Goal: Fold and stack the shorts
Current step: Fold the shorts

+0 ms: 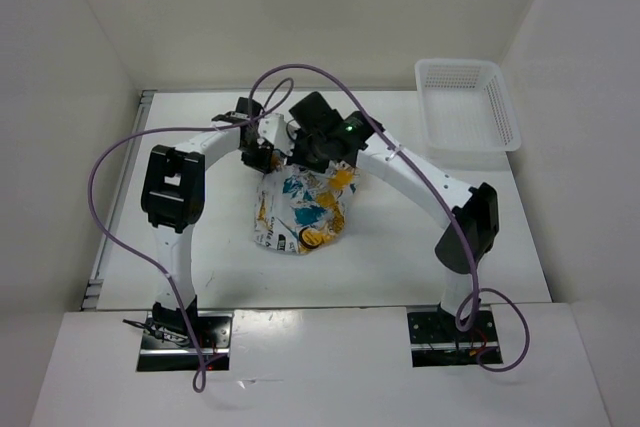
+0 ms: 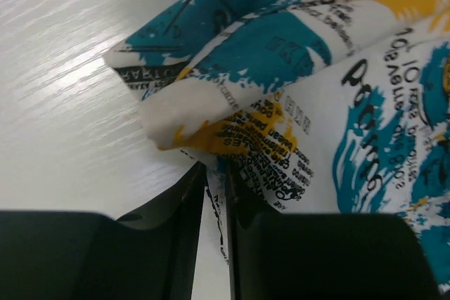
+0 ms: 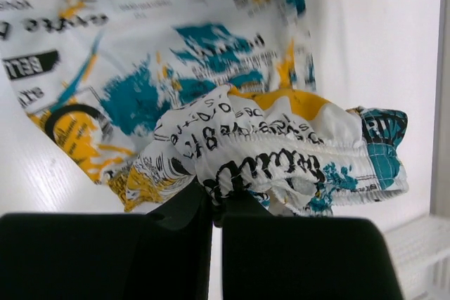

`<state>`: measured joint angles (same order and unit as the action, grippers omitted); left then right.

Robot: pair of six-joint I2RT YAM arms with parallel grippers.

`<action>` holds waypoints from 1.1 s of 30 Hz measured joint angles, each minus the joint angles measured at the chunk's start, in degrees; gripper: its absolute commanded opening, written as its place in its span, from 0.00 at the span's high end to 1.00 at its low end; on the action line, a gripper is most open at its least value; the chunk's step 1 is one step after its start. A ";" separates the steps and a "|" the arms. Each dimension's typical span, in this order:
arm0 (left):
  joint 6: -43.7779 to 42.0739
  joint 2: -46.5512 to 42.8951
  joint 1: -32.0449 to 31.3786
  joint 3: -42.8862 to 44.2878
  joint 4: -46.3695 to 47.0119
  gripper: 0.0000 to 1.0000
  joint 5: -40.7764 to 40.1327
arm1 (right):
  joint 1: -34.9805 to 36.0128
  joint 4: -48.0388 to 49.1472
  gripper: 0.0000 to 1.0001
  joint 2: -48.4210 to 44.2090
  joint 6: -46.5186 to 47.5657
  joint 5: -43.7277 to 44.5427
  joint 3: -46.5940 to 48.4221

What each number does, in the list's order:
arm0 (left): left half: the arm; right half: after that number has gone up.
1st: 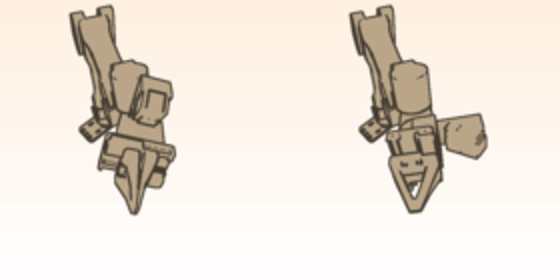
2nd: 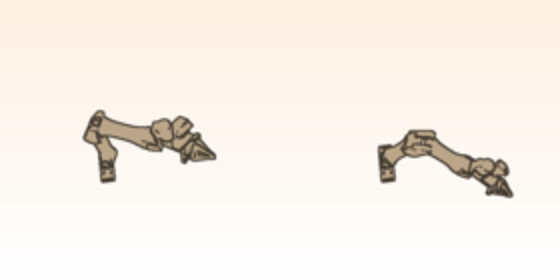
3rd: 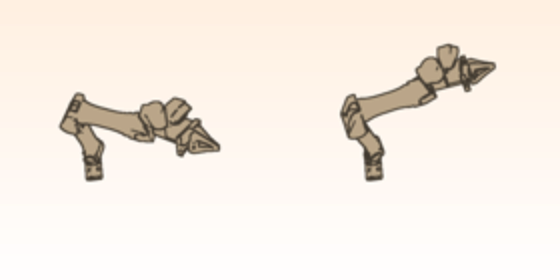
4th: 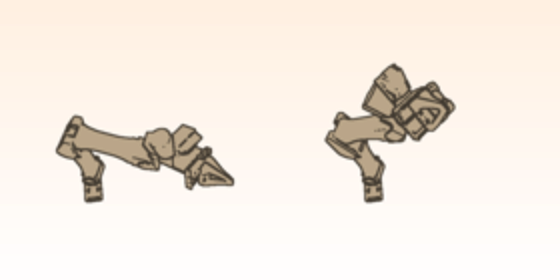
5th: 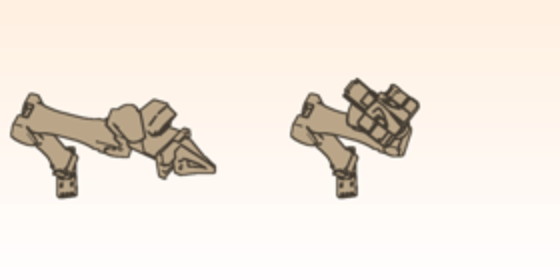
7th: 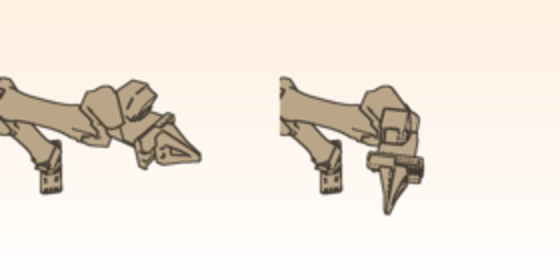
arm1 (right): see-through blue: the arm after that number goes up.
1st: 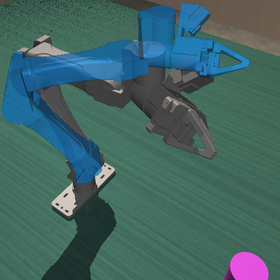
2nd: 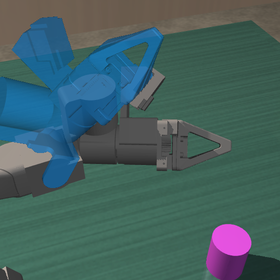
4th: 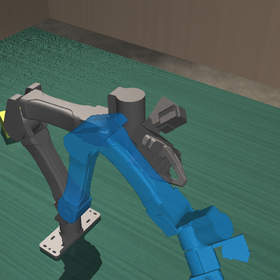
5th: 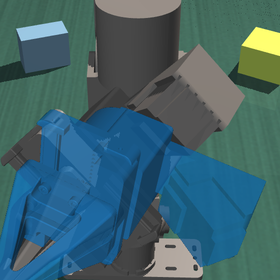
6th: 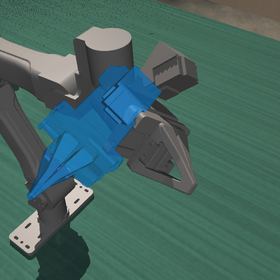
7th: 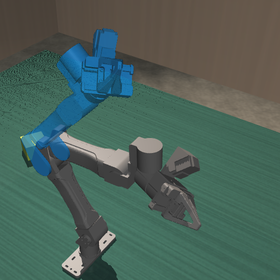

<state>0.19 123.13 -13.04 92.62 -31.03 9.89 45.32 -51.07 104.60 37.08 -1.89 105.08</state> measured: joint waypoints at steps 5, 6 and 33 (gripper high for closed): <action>0.07 0.44 0.24 0.02 0.26 0.79 5.22 | 4.33 0.04 0.99 4.15 1.18 -1.46 3.72; 0.07 0.50 0.24 0.02 0.26 0.79 5.95 | 4.74 0.07 0.95 5.14 1.38 -1.77 4.15; 0.07 -14.47 5.68 -2.58 -1.42 0.21 1.31 | 8.07 11.89 0.38 -9.88 -12.74 4.24 -15.76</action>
<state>0.25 108.66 -7.35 90.04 -32.45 11.20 53.39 -39.18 94.72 24.34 2.35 89.32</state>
